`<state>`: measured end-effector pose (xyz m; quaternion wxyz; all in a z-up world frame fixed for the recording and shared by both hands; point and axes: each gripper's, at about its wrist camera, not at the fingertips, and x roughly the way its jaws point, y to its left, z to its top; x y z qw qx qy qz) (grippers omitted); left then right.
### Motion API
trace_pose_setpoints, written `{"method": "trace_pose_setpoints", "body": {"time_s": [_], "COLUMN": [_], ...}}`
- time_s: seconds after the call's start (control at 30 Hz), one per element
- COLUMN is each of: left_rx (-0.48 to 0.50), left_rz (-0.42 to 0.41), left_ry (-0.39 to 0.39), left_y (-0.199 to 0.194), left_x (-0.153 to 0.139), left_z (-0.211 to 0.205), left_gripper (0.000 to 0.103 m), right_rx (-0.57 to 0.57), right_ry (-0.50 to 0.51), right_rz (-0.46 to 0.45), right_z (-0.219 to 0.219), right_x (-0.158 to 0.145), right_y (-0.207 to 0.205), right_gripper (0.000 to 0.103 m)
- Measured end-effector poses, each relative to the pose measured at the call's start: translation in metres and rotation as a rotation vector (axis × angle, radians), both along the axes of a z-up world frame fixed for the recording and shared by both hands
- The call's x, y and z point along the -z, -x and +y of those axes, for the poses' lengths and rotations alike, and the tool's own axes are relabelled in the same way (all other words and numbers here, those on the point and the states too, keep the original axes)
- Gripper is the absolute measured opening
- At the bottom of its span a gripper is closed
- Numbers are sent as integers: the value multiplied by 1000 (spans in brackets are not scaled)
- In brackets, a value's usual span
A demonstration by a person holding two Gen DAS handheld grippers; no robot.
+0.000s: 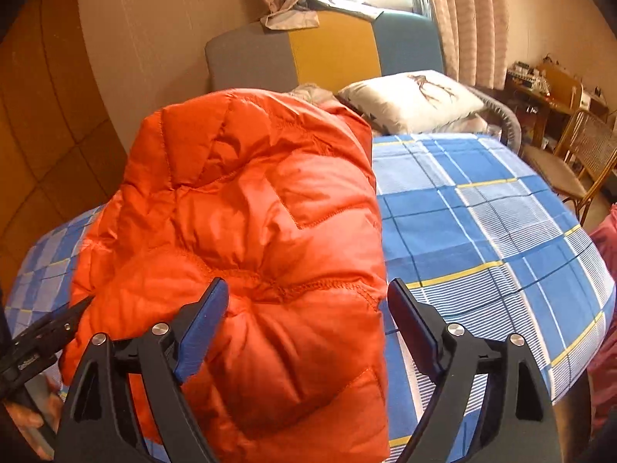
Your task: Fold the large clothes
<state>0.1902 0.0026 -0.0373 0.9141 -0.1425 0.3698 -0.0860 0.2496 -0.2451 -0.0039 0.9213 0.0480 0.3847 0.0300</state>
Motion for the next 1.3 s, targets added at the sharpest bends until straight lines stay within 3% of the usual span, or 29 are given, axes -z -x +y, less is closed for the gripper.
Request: {"method": "trace_pose_setpoints", "body": {"time_s": [0.37, 0.73, 0.9, 1.1, 1.3], "left_rx": [-113, -145, -153, -162, -184], "left_rz": [-84, -90, -97, -131, -142], "left_ry": [-148, -190, -216, -295, -301], "left_y": [55, 113, 128, 141, 148], "left_x": [-31, -24, -20, -26, -32], "left_z": [-16, -21, -23, -38, -46], "left_gripper": [101, 101, 101, 101, 101], "right_rx": [45, 19, 35, 73, 128], "right_ry": [40, 135, 107, 179, 179], "right_rz": [-59, -123, -101, -144, -165], "right_z": [20, 61, 57, 51, 34], "right_x": [-21, -24, -19, -23, -28], "right_y": [47, 123, 138, 151, 161], "right_gripper": [88, 100, 100, 100, 100]}}
